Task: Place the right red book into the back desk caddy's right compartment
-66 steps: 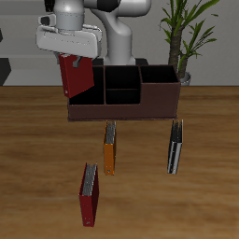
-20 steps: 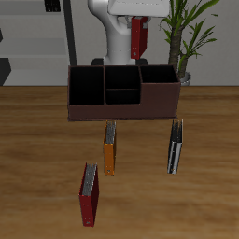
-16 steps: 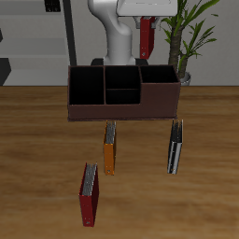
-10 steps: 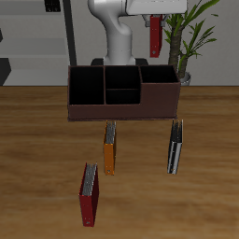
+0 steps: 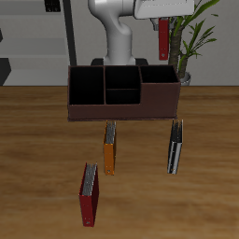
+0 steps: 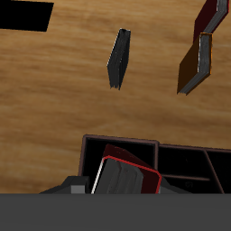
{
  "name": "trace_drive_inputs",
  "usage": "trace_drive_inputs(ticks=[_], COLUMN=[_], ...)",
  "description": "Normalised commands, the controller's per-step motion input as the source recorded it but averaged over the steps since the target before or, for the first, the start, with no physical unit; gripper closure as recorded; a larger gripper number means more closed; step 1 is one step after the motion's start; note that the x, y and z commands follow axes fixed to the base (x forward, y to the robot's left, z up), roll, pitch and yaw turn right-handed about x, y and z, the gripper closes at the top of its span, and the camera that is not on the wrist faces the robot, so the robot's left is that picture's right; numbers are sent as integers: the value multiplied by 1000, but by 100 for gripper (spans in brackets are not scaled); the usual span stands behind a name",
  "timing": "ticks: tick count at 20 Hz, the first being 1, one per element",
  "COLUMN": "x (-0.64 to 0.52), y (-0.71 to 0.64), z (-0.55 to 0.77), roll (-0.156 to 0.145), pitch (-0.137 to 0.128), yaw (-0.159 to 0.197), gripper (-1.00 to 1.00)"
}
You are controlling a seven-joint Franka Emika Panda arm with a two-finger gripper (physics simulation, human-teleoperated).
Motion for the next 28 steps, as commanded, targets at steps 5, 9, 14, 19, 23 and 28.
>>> trace_drive_inputs(ticks=[5, 9, 14, 19, 23, 28], x=[55, 79, 91, 108, 30, 89], y=[-63, -72, -43, 12, 11, -9], z=[-176, -263, -310, -358, -341, -541], roll=[-3, 3, 8, 21, 14, 13], pitch=[35, 37, 39, 56, 47, 82], yaw=[-15, 1, -21, -5, -10, -2], gripper=[100, 100, 100, 100, 100, 100])
